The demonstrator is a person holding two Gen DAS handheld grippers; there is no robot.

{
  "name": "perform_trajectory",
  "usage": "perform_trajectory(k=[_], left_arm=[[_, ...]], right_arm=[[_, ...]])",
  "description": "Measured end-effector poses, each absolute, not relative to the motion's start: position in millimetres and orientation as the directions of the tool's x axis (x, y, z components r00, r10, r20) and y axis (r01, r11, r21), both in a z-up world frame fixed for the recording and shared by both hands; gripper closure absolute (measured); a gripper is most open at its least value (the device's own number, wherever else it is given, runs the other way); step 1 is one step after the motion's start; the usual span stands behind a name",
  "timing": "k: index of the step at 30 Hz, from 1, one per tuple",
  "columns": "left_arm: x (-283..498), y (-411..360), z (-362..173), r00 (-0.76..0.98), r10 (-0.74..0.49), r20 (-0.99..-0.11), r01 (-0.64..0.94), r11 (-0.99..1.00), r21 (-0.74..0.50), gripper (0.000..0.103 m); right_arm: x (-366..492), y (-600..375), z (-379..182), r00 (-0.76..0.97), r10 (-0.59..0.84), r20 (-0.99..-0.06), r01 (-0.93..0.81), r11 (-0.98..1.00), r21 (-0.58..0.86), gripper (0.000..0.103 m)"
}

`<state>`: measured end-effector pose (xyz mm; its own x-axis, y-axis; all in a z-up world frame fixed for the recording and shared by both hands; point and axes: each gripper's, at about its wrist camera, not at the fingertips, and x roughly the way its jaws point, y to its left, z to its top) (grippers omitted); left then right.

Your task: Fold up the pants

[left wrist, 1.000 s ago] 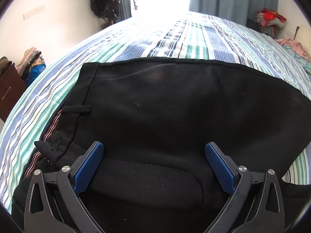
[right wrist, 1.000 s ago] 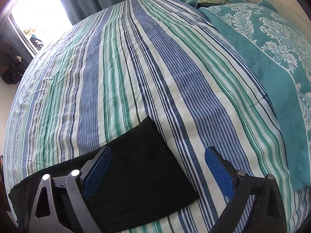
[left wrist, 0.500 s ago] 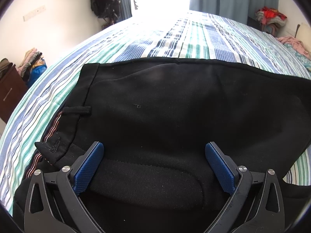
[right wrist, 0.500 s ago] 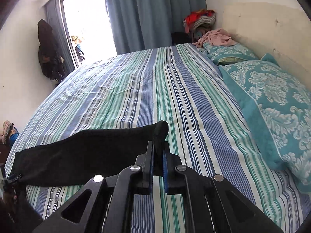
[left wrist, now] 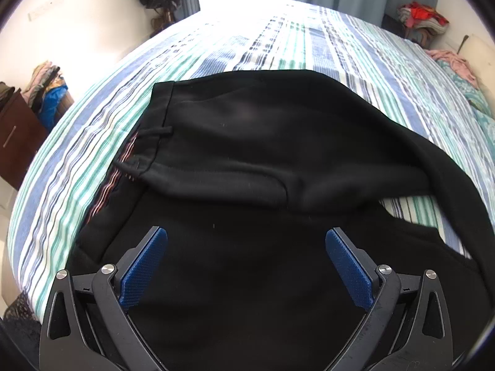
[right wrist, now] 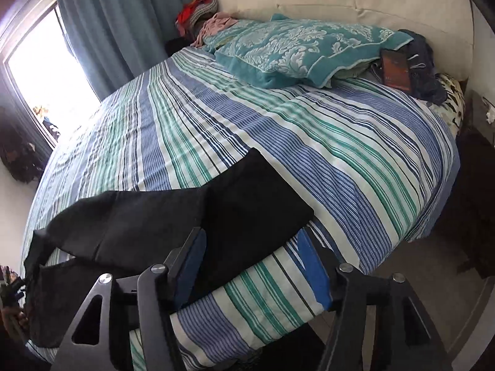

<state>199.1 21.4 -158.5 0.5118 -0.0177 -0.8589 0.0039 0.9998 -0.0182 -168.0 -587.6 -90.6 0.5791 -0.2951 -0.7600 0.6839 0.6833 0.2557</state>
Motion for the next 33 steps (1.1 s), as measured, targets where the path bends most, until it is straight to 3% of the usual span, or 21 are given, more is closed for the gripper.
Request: perform_trajectory(k=[3, 6, 9, 16, 18, 19, 23, 29, 33], left_arm=[[169.3, 23.5, -162.2, 0.507, -0.023, -0.861, 0.025, 1.0, -0.012, 0.001], [150.1, 23.7, -167.7, 0.498, -0.029, -0.867, 0.031, 0.999, -0.016, 0.001], [144.1, 22.4, -169.1, 0.49, -0.037, -0.871, 0.039, 0.999, -0.021, 0.001], [139.4, 19.5, -169.5, 0.49, -0.027, -0.871, 0.056, 0.998, 0.0, 0.001], [144.8, 15.6, -174.1, 0.465, -0.021, -0.885, 0.066, 0.998, 0.011, 0.001], [148.1, 13.2, -173.4, 0.455, -0.023, -0.89, 0.073, 0.997, 0.011, 0.001], [181.6, 9.8, -150.0, 0.462, -0.106, -0.881, 0.086, 0.994, -0.074, 0.001], [305.6, -1.8, -131.3, 0.342, -0.353, -0.871, 0.024, 0.93, -0.367, 0.001], [371.4, -15.7, -147.5, 0.278, -0.364, -0.889, -0.08, 0.913, -0.399, 0.001]], right_arm=[[-165.2, -567.9, -97.1, 0.686, -0.069, -0.725, 0.591, 0.634, 0.498, 0.039], [-147.6, -542.5, -130.1, 0.76, 0.137, -0.636, 0.517, 0.465, 0.719, 0.039], [-131.6, -531.7, -169.3, 0.789, 0.21, -0.577, 0.516, 0.281, 0.809, 0.039], [-116.1, -545.7, -200.5, 0.804, 0.023, -0.594, 0.587, 0.125, 0.8, 0.042], [-107.8, -546.4, -195.8, 0.771, -0.03, -0.636, 0.631, 0.16, 0.759, 0.065], [-102.8, -547.1, -189.8, 0.743, -0.057, -0.667, 0.662, 0.21, 0.719, 0.1], [-91.9, -543.2, -142.3, 0.77, -0.102, -0.63, 0.614, 0.389, 0.687, 0.098], [-87.9, -535.8, -55.9, 0.823, -0.121, -0.555, 0.497, 0.624, 0.602, 0.098], [-91.9, -526.2, -15.8, 0.854, -0.105, -0.509, 0.422, 0.712, 0.561, 0.098]])
